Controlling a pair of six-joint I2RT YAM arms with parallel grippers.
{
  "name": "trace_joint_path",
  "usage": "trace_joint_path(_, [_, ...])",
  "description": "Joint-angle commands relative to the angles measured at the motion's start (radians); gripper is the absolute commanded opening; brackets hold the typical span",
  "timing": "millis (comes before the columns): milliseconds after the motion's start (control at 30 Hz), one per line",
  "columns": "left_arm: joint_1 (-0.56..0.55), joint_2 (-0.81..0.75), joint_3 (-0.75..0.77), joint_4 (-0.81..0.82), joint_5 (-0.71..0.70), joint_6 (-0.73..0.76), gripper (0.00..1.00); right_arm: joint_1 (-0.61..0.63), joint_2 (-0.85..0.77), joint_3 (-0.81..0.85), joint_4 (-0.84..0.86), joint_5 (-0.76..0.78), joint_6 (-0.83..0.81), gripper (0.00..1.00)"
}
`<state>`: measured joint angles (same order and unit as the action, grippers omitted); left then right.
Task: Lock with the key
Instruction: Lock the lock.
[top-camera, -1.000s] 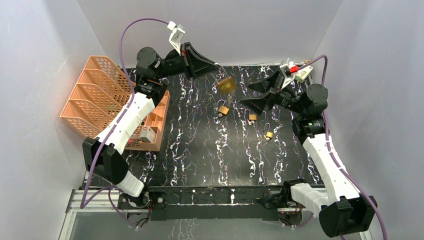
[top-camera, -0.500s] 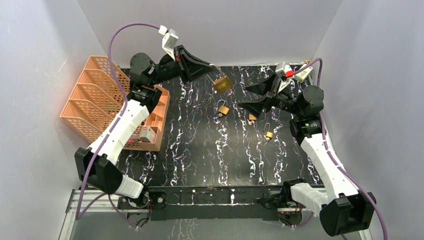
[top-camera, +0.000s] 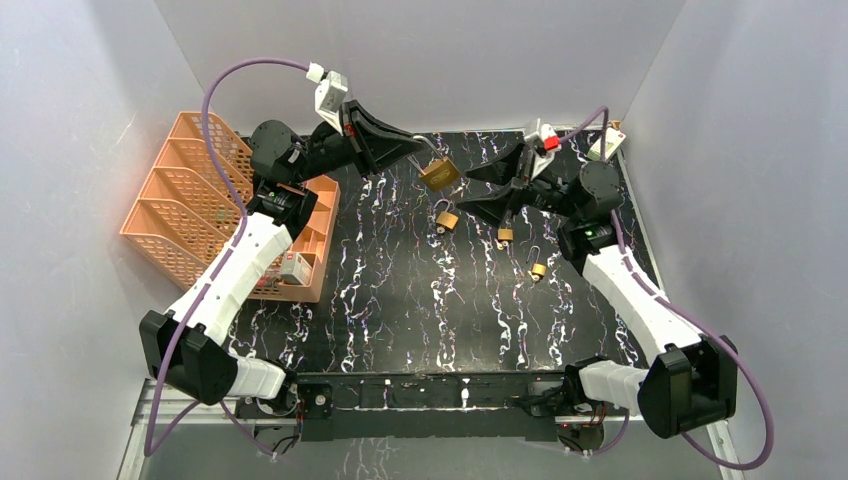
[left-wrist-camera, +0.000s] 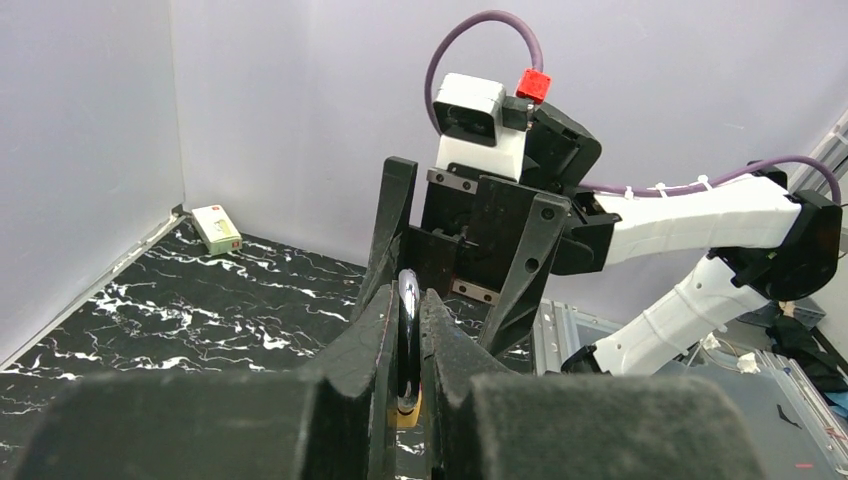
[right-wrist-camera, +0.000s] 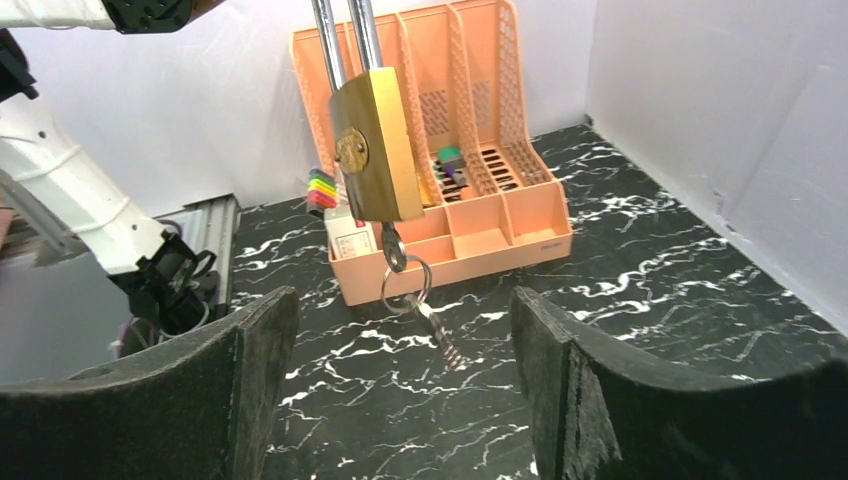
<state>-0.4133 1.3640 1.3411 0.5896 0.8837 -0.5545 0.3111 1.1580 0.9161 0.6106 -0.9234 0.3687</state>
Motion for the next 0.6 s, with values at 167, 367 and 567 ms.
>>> trace_joint_path(167, [0.021, -0.064, 0.012, 0.106, -0.036, 0.022, 0.0, 0.083, 0.054, 0.109, 0.025, -0.002, -0.054, 0.65])
trace_joint_path(367, [0.029, -0.062, 0.014, 0.109, -0.04, 0.021, 0.0, 0.096, 0.089, 0.149, -0.024, -0.036, -0.051, 0.54])
trace_joint_path(567, [0.032, -0.054, 0.015, 0.131, -0.038, 0.0, 0.0, 0.103, 0.107, 0.164, -0.032, -0.048, -0.052, 0.53])
